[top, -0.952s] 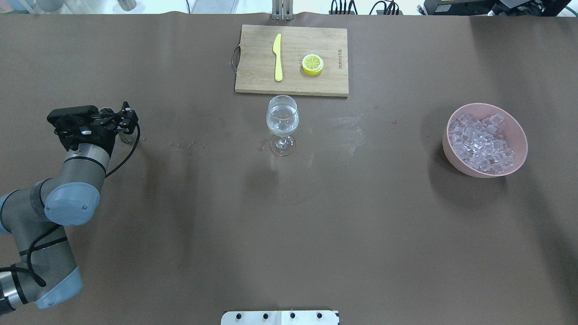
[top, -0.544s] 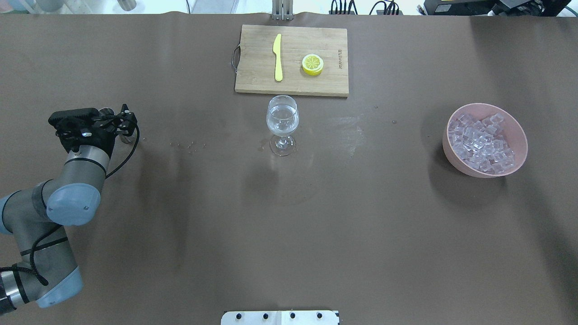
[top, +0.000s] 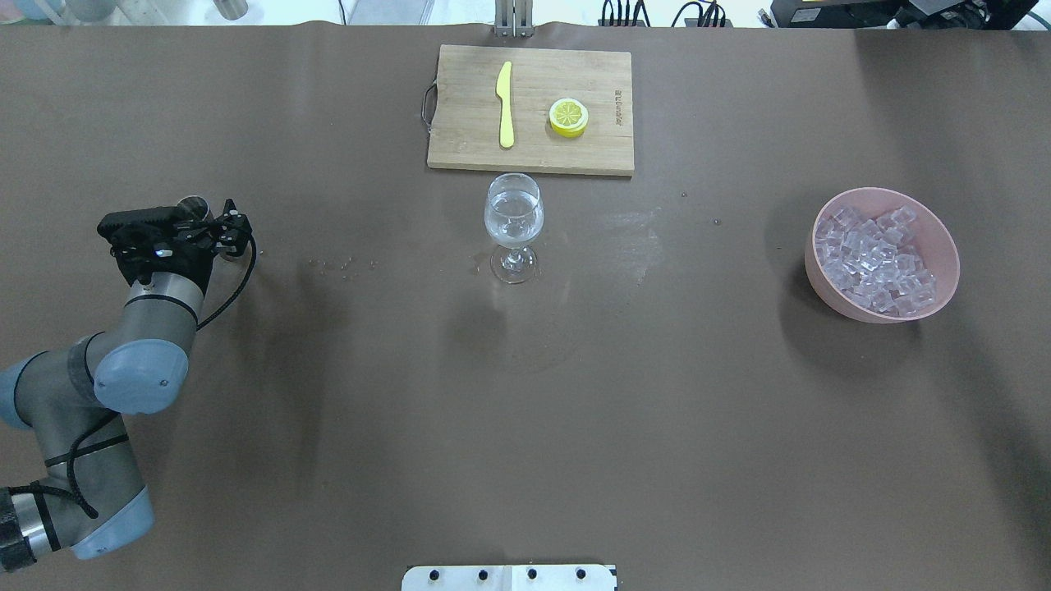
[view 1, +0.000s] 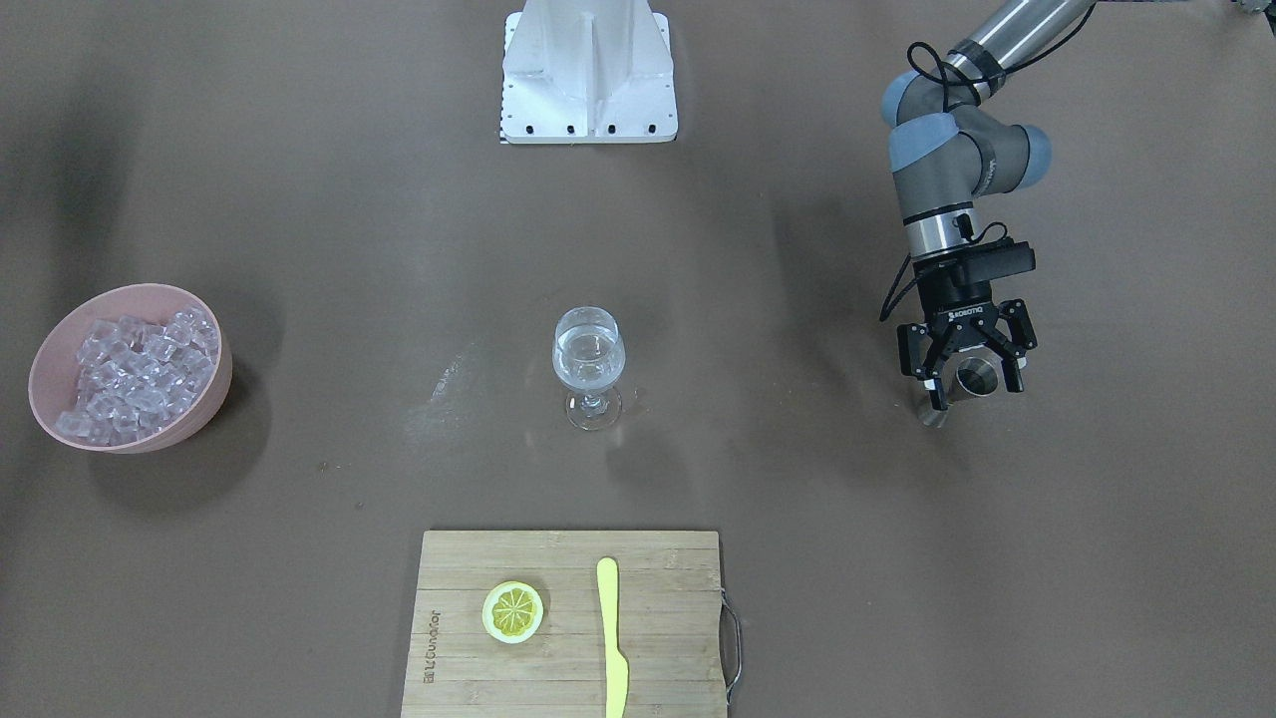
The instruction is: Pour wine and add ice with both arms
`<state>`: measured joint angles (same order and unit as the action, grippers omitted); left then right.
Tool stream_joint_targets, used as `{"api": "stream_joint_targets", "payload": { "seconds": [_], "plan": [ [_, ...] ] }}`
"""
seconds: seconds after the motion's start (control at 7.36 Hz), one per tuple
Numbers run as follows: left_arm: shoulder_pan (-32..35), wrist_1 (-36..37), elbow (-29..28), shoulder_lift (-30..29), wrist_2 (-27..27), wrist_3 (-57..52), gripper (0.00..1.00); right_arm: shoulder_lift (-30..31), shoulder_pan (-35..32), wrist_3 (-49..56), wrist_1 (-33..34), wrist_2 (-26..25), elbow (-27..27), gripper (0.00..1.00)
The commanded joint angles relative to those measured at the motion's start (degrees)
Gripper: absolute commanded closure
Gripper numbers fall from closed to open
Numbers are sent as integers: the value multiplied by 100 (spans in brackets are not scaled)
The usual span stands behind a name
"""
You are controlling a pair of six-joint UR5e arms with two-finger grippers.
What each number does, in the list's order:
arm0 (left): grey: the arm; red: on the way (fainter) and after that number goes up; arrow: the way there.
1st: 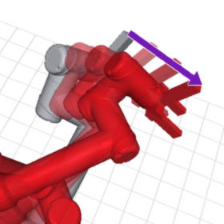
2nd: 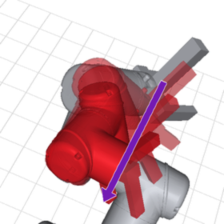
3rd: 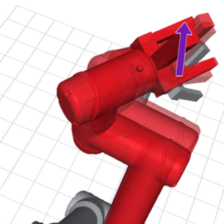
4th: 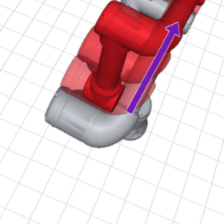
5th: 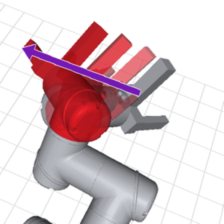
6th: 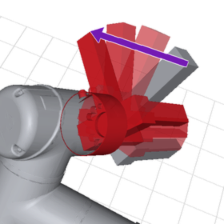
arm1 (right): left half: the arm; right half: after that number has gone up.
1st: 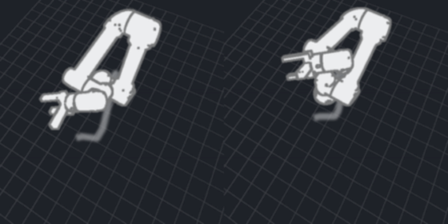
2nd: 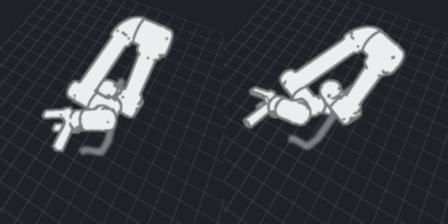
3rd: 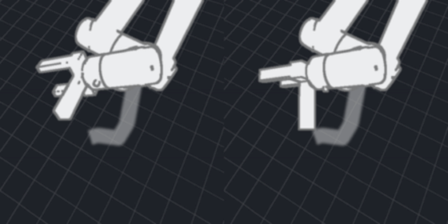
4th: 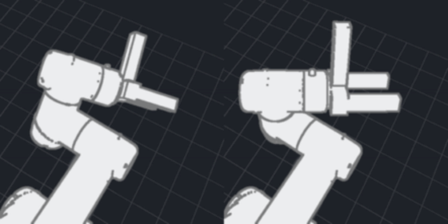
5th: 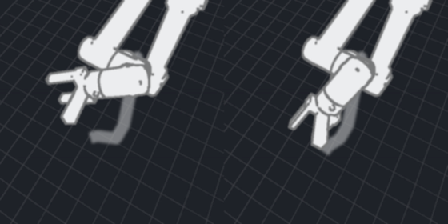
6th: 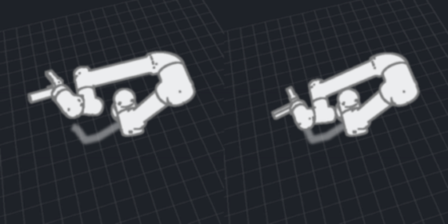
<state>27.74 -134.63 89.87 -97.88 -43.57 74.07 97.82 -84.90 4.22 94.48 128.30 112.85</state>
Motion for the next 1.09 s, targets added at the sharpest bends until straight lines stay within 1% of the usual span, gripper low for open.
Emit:
{"api": "stream_joint_targets", "payload": {
  "seconds": [0.0, 0.27, 0.41, 0.54, 0.68, 0.95],
  "plan": [
    [-93, -28, -84, -12, -3, -7, 2, 0, 0, 0, 0, 2, -8, 0],
    [-111, -98, -128, -12, -3, 2, 2, 0, 0, 0, 0, -7, -8, 0],
    [-111, -220, -206, -12, -3, -7, 6, 0, 0, 0, 0, -7, -8, 0],
    [-111, -317, -225, -12, -20, -7, 32, 0, 0, 0, 0, -7, -8, 0],
    [-120, -327, -225, -12, -29, -15, 54, 0, 0, 0, 0, -7, -8, 0],
    [-111, -405, -225, -3, -38, -24, 62, 0, 0, 0, 0, -7, -17, 0]
  ]
}}
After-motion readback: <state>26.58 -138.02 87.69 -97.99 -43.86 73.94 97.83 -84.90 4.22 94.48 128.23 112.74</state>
